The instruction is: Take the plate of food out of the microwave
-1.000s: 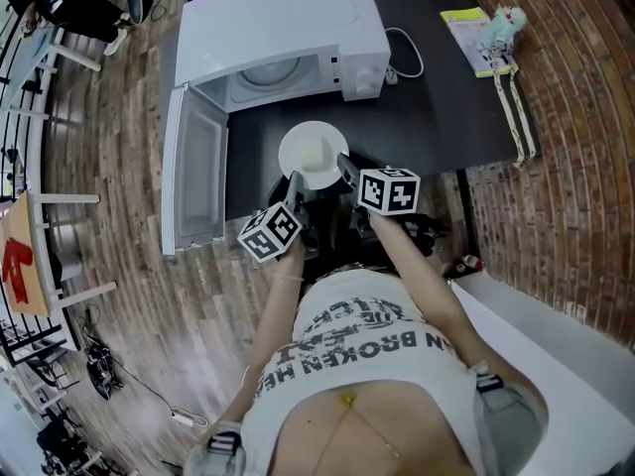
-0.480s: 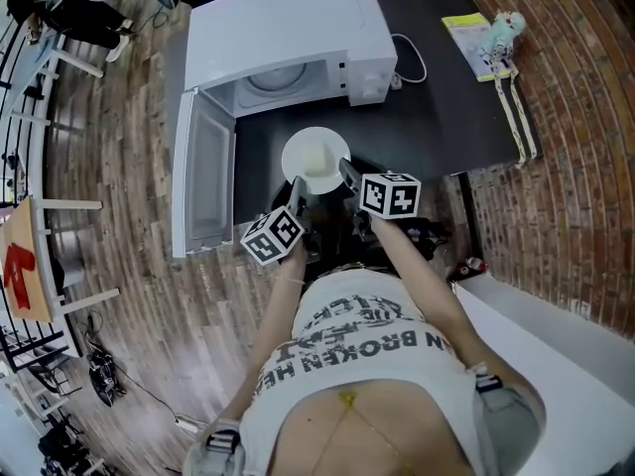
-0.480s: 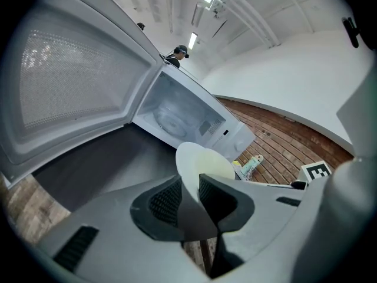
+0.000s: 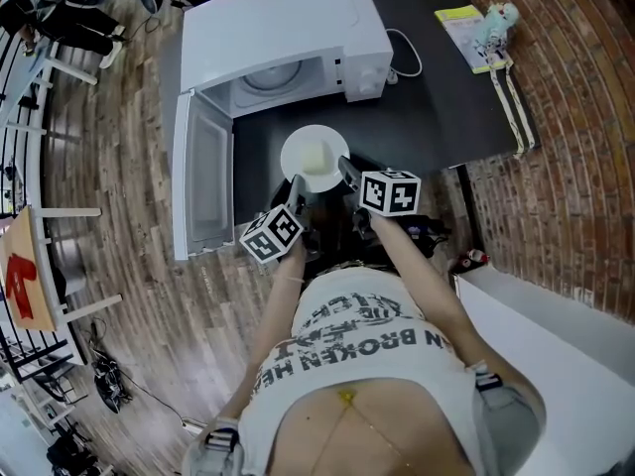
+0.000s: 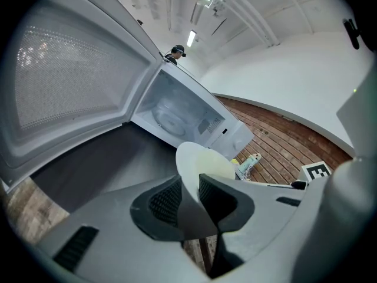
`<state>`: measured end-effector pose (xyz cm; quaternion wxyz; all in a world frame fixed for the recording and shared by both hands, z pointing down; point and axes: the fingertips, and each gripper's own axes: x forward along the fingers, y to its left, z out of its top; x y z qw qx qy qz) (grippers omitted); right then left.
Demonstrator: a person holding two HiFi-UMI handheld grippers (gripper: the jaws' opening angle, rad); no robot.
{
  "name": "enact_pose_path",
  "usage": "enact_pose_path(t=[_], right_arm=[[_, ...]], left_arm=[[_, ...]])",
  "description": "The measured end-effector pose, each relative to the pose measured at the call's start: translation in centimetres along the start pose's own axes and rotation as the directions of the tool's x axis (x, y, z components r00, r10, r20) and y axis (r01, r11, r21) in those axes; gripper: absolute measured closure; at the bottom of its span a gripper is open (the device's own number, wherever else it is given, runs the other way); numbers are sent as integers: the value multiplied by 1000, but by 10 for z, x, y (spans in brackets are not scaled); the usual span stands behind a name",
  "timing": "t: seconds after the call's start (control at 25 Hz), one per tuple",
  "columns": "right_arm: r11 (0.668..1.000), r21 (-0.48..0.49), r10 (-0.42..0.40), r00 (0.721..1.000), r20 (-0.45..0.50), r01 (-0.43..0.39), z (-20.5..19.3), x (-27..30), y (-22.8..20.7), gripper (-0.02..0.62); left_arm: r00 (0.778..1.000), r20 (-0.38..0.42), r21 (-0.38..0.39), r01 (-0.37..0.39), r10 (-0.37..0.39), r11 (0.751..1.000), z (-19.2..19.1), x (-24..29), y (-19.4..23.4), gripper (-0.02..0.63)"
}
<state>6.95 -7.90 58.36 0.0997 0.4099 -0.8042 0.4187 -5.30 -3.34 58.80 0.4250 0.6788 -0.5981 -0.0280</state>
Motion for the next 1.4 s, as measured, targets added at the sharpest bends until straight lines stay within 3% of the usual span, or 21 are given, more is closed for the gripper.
enact_pose_path(t=[1.4], right_arm=[[1000, -6, 11, 999, -32, -11, -11, -1, 1, 520]], left_arm=[[1000, 5, -30, -19, 20, 999, -9, -7, 6, 514]])
